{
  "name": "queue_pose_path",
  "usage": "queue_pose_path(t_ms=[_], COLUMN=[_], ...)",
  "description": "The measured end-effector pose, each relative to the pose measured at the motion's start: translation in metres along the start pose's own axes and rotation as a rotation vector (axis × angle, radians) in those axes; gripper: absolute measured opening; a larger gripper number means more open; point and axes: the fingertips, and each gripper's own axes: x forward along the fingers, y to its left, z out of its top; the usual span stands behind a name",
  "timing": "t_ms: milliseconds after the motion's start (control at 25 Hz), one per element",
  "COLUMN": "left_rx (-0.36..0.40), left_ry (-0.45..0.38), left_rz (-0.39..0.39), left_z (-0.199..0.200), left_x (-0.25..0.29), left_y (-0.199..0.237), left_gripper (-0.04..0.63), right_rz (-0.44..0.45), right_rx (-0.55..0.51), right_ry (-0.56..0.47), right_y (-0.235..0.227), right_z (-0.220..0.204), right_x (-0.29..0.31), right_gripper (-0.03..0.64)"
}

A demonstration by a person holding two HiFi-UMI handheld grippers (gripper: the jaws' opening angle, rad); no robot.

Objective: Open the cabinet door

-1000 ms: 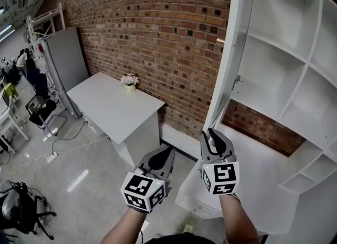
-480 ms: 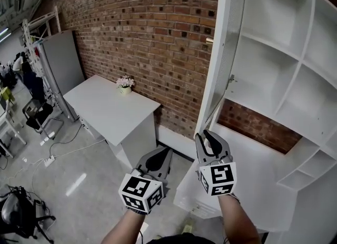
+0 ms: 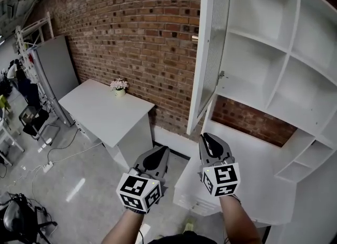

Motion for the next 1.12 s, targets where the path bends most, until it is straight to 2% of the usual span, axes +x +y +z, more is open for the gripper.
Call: queue_pose_path(t_ms=[1120], left_rx=[0.014], left_ry=[0.017], left_rz=[0.005], left_z=[-0.005], left_x=[-0.047], left_y=[-0.013], left_gripper=[0.005], right_rz=[-0.042], right_rx=[0.054], right_ry=[-0.014], right_y=[0.01], right_z=[-0.002], right_x=[-0.093], right_gripper=[0.005])
